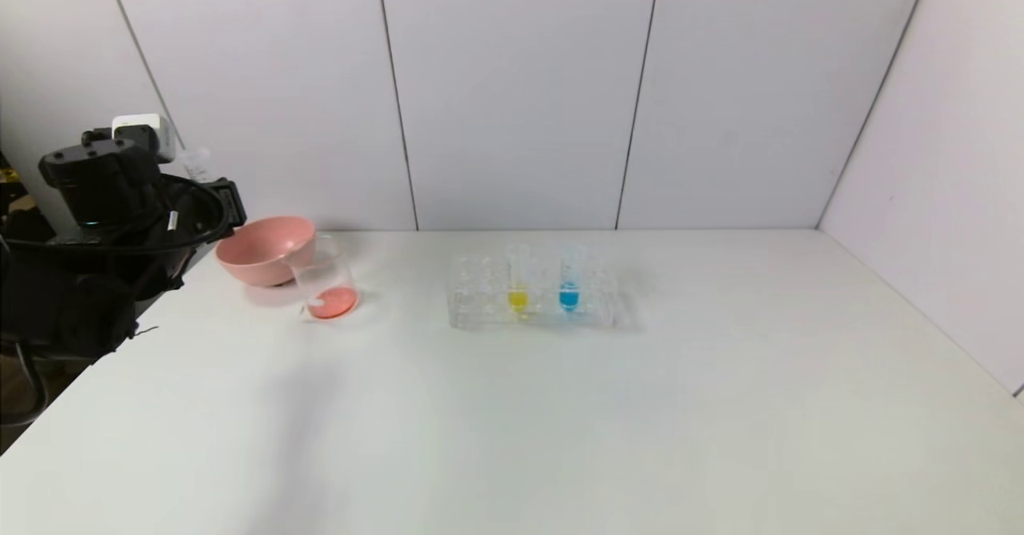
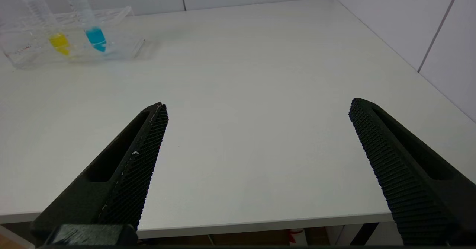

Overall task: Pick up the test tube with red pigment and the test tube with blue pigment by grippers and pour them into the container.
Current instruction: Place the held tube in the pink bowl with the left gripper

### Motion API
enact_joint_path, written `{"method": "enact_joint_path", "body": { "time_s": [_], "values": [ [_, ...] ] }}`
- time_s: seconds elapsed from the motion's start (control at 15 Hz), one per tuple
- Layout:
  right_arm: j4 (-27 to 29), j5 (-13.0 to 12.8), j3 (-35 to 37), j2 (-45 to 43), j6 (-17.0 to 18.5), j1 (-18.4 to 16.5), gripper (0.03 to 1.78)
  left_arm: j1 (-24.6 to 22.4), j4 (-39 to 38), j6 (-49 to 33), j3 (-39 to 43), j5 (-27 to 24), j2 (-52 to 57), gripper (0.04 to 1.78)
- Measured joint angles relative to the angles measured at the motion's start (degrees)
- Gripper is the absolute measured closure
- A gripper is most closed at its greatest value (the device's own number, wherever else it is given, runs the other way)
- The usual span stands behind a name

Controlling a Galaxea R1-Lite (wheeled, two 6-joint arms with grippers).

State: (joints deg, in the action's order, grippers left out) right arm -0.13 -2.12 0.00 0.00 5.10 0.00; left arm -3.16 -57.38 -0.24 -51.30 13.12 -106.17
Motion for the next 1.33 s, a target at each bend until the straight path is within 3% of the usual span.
{"method": "enact_joint_path", "body": {
  "time_s": [0.4,0.87,1.07,1.33],
  "values": [
    [0.0,0.0,0.0,0.0,0.0,0.0,0.04,-1.6,4.6,-0.5,-15.9,0.0,-13.1,1.38],
    [0.0,0.0,0.0,0.0,0.0,0.0,0.04,-1.7,5.9,-0.8,-18.8,-0.1,-16.9,1.34],
    [0.0,0.0,0.0,0.0,0.0,0.0,0.04,-1.7,5.8,-0.8,-18.9,-0.1,-17.0,1.09],
    [0.0,0.0,0.0,0.0,0.0,0.0,0.04,-1.7,5.8,-0.8,-18.7,-0.1,-16.7,0.45]
  ]
}}
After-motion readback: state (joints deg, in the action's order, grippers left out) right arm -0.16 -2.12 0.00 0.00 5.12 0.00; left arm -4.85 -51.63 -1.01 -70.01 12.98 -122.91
